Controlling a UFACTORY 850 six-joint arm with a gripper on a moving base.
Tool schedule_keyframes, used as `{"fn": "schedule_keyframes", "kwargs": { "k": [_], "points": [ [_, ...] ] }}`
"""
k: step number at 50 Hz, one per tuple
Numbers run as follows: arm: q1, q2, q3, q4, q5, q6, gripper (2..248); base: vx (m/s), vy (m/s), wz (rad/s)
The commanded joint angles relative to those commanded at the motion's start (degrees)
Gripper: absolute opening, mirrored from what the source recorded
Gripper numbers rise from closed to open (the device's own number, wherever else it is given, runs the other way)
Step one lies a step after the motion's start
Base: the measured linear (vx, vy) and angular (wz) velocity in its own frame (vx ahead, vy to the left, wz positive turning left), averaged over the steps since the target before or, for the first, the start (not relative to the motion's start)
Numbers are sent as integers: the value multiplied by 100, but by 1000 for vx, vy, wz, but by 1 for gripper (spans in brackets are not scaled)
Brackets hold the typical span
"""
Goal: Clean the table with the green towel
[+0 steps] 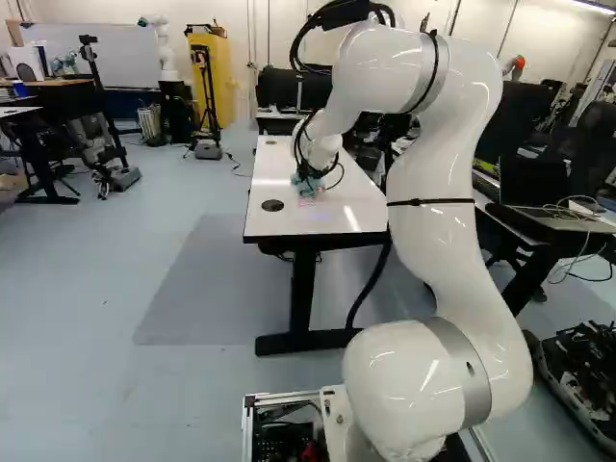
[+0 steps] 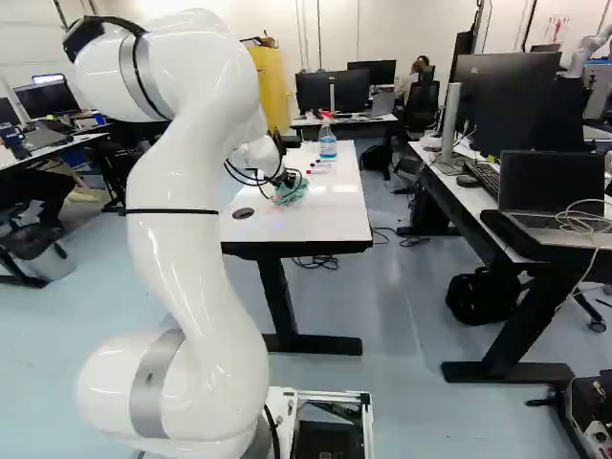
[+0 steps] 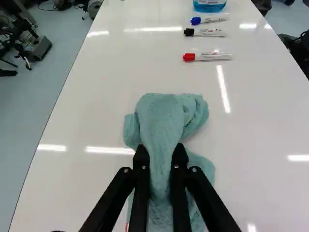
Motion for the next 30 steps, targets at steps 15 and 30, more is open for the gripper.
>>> {"fn": "schedule_keyframes", "kwargs": {
  "k": [15,30],
  "points": [
    [172,207,280,0,0,0,48,0,0,0],
    [305,542,726,0,0,0,48,0,0,0]
  ]
}}
